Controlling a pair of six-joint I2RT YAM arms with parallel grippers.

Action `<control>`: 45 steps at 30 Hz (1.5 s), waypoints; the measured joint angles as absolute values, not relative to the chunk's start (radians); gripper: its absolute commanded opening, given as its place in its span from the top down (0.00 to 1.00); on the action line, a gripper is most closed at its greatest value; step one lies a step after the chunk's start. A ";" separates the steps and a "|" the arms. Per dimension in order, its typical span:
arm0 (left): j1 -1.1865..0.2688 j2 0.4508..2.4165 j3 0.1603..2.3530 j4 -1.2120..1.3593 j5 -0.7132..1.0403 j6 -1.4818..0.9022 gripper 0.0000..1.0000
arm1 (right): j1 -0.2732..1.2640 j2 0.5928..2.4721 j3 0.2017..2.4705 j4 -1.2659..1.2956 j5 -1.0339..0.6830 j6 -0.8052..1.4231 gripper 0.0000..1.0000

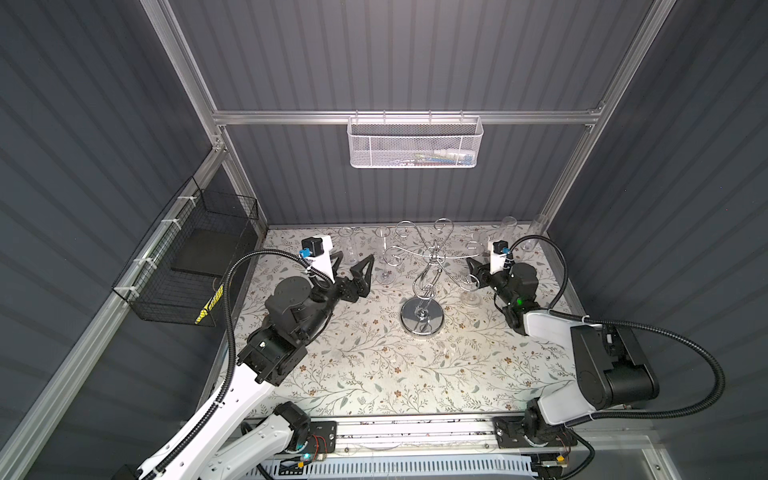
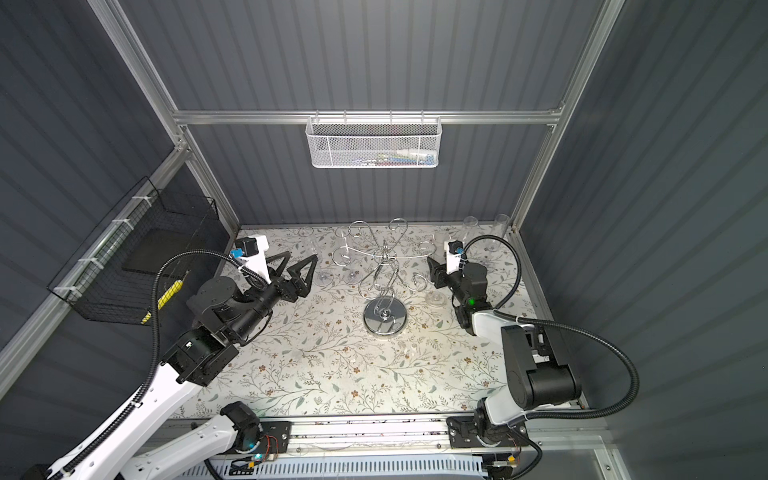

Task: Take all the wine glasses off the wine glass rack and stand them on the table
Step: 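Lower the flute upright onto the table among the standing flutes, then open the right gripper and lift it off the standing flute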

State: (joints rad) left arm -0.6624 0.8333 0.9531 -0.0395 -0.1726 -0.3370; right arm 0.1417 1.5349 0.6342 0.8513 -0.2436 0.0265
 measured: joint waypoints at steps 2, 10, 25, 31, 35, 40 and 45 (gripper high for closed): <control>-0.662 0.833 0.953 -0.039 -0.173 -0.337 0.13 | 0.142 1.542 0.649 0.839 -0.244 0.026 0.41; -0.662 0.833 0.953 -0.040 -0.173 -0.337 0.12 | 0.146 1.541 0.652 0.839 -0.236 0.046 0.43; -0.662 0.829 0.953 -0.042 -0.172 -0.337 0.12 | 0.225 1.498 0.562 0.916 -0.054 0.055 0.43; -0.662 0.820 0.950 -0.044 -0.173 -0.337 0.12 | 0.251 1.516 0.550 0.937 0.006 0.065 0.42; -0.662 0.820 0.948 -0.044 -0.173 -0.337 0.12 | 0.263 1.531 0.550 0.964 0.030 0.067 0.42; -0.662 0.820 0.945 -0.045 -0.173 -0.337 0.12 | 0.267 1.544 0.550 0.976 0.042 0.070 0.30; -0.662 0.820 0.945 -0.045 -0.173 -0.337 0.12 | 0.267 1.546 0.542 0.978 0.051 0.073 0.17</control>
State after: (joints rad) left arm -0.6624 0.8200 0.9447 -0.0448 -0.1726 -0.3374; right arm 0.2668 1.5459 0.5423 0.9775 0.0509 0.0731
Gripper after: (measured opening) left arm 0.878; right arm 0.803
